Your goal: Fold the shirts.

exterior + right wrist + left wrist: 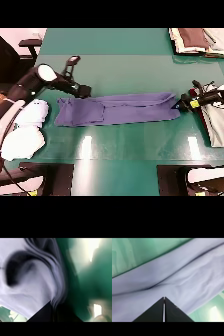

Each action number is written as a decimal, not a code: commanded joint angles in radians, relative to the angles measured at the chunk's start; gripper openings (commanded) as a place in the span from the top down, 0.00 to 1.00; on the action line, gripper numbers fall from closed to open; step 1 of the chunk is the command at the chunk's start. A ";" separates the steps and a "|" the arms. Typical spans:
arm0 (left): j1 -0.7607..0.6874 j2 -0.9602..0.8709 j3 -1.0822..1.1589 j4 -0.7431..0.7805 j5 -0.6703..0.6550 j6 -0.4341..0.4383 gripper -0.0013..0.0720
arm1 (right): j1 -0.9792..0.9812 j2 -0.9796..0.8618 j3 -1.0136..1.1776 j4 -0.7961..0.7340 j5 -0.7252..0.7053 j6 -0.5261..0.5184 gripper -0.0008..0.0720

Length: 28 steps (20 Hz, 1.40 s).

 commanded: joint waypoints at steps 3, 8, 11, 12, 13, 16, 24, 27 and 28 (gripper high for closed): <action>-0.130 -0.159 0.091 -0.014 0.068 -0.037 0.95 | 0.069 0.080 0.084 0.053 -0.014 -0.017 0.97; -0.208 -0.337 0.236 -0.048 0.069 -0.038 0.95 | 0.153 0.250 0.283 0.178 0.085 0.017 0.97; -0.233 -0.410 0.290 -0.052 0.057 -0.058 0.95 | 0.240 0.290 0.388 0.257 0.087 0.036 0.97; -0.233 -0.424 0.295 -0.062 0.054 -0.060 0.95 | 0.270 0.294 0.414 0.272 0.088 0.040 0.97; -0.233 -0.430 0.294 -0.071 0.055 -0.060 0.95 | 0.302 0.294 0.440 0.283 0.087 0.048 0.97; -0.233 -0.431 0.294 -0.070 0.060 -0.060 0.95 | 0.396 0.293 0.485 0.288 0.076 0.059 0.97; -0.114 -0.298 0.377 0.051 -0.051 -0.096 0.95 | 0.639 0.289 0.493 0.288 -0.046 0.040 0.97; 0.042 -0.092 0.399 0.171 -0.098 -0.095 0.95 | 0.796 0.240 0.494 0.289 -0.158 0.001 0.97; 0.093 -0.024 0.404 0.202 -0.101 -0.095 0.95 | 0.864 0.201 0.507 0.288 -0.201 -0.011 0.97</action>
